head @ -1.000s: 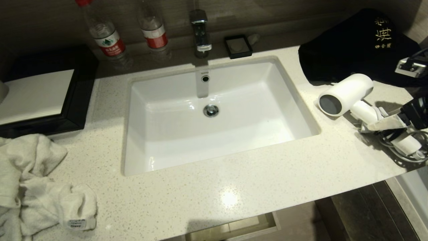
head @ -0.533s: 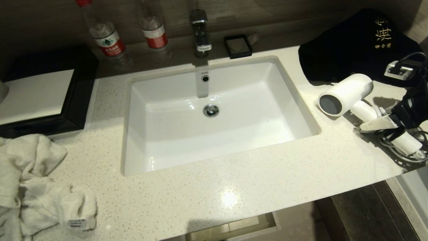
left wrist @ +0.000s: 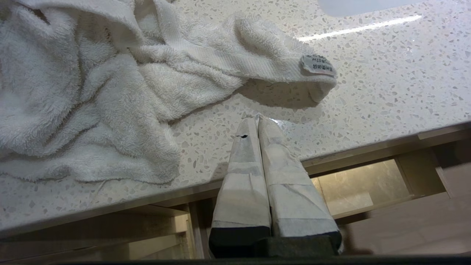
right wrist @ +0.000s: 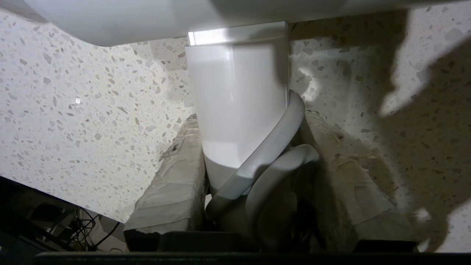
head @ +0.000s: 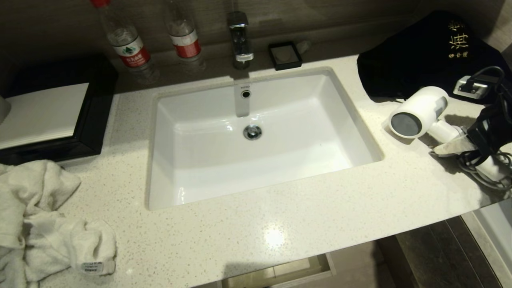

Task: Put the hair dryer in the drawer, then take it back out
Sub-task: Pick up the hairdryer

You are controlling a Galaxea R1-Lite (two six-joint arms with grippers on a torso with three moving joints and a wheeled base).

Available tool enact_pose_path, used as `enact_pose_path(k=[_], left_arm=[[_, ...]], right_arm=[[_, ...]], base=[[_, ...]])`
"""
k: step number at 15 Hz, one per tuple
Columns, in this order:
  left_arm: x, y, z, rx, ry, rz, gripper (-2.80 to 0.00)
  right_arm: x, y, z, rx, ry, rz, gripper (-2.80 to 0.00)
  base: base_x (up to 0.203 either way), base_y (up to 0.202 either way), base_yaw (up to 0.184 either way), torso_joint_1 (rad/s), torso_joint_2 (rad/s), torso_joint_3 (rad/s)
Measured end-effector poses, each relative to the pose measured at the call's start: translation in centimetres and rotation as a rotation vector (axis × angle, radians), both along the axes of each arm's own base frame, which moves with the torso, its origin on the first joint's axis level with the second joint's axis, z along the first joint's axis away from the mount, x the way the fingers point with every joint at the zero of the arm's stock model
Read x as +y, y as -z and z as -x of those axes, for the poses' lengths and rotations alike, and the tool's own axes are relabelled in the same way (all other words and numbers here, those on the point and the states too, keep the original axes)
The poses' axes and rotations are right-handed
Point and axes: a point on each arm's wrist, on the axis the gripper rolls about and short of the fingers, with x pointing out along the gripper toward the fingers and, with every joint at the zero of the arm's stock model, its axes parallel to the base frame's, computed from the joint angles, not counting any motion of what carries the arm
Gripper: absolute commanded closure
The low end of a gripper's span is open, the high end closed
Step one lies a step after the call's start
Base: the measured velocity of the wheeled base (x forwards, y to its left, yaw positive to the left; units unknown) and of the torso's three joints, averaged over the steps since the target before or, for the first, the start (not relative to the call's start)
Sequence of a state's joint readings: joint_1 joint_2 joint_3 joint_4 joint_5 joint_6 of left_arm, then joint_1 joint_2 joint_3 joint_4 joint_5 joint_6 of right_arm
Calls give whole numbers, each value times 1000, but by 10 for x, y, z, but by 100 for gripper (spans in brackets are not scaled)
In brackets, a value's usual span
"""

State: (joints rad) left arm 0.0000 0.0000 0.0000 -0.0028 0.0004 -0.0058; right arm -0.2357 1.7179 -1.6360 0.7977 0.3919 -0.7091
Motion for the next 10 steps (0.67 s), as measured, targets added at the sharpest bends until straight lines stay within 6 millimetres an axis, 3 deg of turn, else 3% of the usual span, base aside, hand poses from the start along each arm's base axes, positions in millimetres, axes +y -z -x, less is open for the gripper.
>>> enact_pose_path(k=[4,10], left_arm=[[0,0,0,0,0,0,0],[0,0,0,0,-1,0,0]], right_arm=[[1,-4,6,-10,11,4,0],[4,-26,30,-86,43,-1,0]], base=[[0,0,0,0,0,0],[0,0,0,0,0,0]])
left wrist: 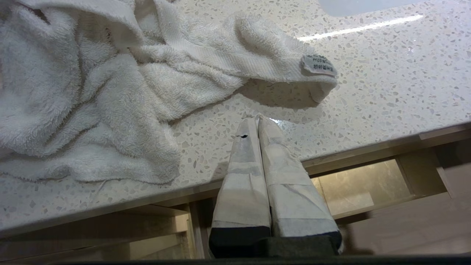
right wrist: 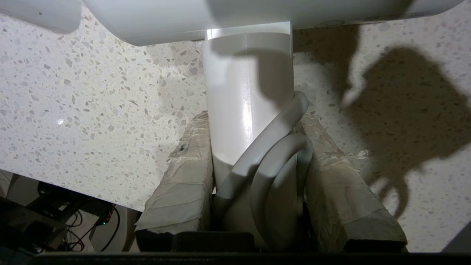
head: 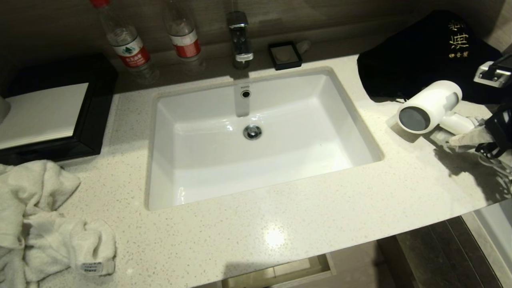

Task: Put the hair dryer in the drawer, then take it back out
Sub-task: Pick up the hairdryer, then put it into the drawer

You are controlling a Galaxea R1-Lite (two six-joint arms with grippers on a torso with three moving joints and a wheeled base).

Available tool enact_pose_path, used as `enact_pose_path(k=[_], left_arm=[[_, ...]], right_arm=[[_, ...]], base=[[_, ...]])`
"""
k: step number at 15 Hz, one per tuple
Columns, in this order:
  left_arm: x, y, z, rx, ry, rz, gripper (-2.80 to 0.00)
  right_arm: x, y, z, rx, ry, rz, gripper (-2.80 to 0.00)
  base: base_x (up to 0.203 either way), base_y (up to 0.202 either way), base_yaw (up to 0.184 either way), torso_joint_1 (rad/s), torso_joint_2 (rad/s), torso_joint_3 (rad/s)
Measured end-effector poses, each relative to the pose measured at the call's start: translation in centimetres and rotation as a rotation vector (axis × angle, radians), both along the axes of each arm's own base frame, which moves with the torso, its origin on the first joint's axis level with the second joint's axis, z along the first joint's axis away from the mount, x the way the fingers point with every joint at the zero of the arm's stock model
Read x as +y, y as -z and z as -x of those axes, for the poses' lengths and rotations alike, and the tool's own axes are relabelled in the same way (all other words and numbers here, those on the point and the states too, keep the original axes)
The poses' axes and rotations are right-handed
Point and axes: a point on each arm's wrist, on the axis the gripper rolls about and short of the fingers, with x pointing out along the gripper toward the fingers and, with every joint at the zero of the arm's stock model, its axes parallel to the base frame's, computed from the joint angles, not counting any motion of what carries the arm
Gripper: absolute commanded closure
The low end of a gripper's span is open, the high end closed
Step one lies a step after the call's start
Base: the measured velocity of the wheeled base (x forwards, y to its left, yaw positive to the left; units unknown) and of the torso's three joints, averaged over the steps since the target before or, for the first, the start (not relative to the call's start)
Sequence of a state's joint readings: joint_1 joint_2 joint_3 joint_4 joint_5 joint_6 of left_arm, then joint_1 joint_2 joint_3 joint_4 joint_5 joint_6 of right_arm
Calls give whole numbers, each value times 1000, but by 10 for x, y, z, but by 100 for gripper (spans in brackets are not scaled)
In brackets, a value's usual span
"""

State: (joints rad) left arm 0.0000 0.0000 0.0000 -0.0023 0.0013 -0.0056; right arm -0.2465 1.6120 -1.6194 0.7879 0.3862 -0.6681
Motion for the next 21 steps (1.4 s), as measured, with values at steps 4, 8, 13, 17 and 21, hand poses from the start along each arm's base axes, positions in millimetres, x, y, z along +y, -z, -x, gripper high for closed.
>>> enact_pose_path(k=[4,8,13,17,21], left_arm=[[0,0,0,0,0,0,0],[0,0,0,0,1,0,0],[0,0,0,0,0,0,0],[0,0,0,0,1,0,0],[0,0,0,-1,1,0,0]], right_arm=[[-2,-10,19,-34,34,19,0],[-1,-14,36,-49,77,53,0],[5,-17,53,-83,82,58,0],[8,-17,67,-101,96,47,0],[13,-14,83,-116,119,23,0]], base=[[0,0,0,0,0,0],[0,0,0,-101,117,5],[0,0,0,-387,352,-13],[0,0,0,-385,311,-83],[0,0,0,-361,246,-121]])
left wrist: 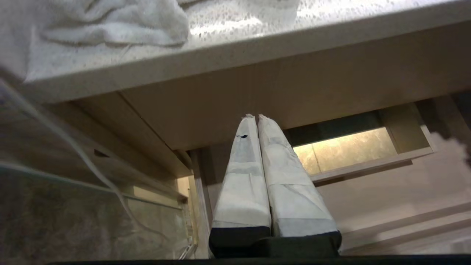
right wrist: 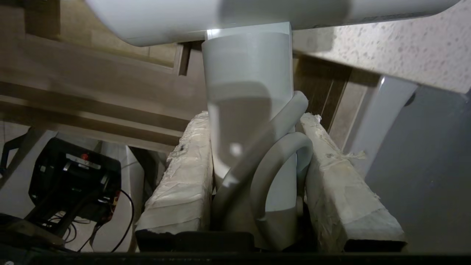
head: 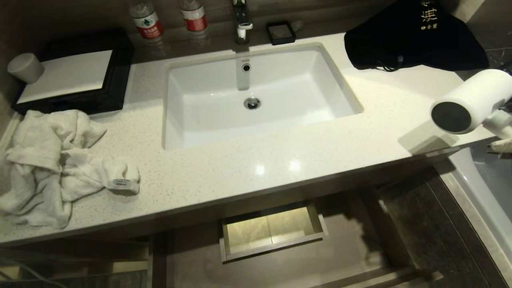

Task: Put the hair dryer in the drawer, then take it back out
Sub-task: Put it into the drawer

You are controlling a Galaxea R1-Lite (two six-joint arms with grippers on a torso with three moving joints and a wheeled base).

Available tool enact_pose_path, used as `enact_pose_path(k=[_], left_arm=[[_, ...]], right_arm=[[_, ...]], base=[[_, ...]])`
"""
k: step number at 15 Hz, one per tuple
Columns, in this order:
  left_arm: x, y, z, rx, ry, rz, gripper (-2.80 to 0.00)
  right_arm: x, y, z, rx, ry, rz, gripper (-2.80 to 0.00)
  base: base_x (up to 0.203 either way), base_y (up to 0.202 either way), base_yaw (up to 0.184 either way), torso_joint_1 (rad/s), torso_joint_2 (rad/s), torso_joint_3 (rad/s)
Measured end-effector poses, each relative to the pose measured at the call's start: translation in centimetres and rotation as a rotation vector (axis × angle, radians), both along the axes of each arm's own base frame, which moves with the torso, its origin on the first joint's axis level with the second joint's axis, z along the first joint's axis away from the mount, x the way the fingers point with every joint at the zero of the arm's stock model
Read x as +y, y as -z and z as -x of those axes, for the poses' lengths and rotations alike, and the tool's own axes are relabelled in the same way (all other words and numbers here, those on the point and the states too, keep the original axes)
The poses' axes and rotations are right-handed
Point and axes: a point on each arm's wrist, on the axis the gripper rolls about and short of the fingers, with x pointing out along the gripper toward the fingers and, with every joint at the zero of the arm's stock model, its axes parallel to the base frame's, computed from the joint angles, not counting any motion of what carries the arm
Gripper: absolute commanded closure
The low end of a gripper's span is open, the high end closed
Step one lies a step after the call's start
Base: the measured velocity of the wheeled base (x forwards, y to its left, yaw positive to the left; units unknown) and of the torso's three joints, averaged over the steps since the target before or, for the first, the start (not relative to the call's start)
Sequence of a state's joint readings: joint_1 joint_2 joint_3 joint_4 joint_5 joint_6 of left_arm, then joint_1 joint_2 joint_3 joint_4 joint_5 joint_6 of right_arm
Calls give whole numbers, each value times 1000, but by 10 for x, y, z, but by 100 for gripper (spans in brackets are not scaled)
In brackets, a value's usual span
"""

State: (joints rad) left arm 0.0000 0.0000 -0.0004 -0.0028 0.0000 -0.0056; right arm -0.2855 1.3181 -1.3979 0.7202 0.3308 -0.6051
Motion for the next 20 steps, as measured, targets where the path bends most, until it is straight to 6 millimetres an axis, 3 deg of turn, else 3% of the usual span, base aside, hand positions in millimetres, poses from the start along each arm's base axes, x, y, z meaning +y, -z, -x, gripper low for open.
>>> enact_pose_path(k=[6,12,20], left_arm=[[0,0,0,1,0,0,0],[0,0,0,1,0,0,0],[0,0,0,1,-1,0,0]], right_arm=[[5,4,18,-11,1,1,0],[7,4,23,-15,1,3,0],[7,3,24,-31,3,8,0]], base=[[0,0,0,-337,169,-169],[0,0,0,-264,78,-182],[0,0,0,-100,194,85]])
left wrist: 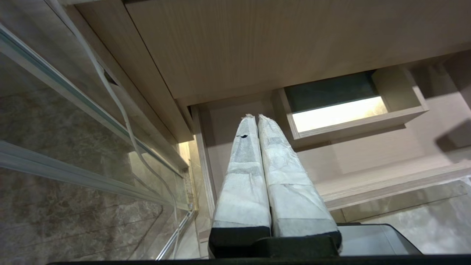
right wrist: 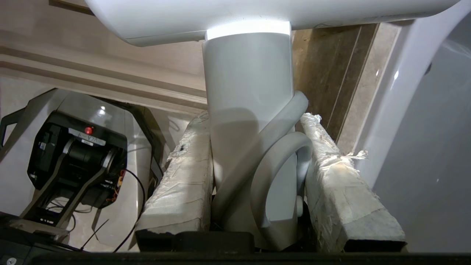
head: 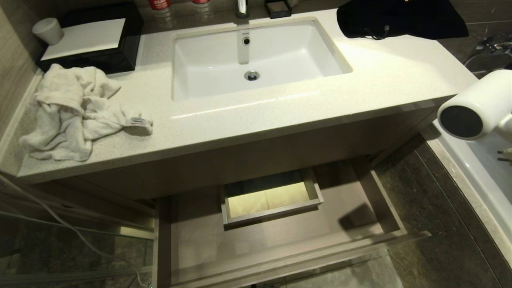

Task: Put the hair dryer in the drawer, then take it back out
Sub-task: Put it into the drawer

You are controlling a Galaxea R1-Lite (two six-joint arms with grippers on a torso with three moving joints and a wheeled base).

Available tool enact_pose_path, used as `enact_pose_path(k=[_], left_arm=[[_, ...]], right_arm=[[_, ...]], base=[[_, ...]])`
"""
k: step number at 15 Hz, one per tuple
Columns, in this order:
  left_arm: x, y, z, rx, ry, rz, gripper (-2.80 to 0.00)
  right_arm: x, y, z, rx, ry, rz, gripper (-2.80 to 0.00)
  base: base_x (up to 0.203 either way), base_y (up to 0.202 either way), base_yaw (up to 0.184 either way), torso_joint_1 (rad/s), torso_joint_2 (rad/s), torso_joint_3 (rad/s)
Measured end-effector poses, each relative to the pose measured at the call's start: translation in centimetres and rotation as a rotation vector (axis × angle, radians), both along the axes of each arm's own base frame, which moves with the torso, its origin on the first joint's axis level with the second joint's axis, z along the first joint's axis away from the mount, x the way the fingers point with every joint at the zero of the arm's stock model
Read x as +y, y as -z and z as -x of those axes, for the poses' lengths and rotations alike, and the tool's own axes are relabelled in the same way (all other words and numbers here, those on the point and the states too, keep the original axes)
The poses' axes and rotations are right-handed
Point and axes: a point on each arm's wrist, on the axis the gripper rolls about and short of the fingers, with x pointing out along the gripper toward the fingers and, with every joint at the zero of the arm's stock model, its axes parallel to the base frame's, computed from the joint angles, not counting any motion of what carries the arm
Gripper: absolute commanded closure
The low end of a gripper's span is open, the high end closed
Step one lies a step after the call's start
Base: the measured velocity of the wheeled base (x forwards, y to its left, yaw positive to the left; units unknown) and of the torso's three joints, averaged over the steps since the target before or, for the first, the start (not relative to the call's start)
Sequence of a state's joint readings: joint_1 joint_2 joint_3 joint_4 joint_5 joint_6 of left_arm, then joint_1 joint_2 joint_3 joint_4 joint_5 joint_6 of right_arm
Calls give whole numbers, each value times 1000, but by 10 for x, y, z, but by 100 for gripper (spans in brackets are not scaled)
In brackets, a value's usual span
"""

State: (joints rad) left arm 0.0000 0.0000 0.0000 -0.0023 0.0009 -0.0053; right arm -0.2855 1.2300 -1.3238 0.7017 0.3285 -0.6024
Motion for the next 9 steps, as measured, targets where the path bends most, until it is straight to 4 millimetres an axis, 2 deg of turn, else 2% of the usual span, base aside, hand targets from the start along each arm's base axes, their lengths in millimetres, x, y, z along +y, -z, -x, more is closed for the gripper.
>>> enact_pose_path(k=[9], left_arm=[[0,0,0,0,0,0,0]], right_arm=[[1,7,4,20,1,-8,0]], base=[[0,0,0,-160,353,192]])
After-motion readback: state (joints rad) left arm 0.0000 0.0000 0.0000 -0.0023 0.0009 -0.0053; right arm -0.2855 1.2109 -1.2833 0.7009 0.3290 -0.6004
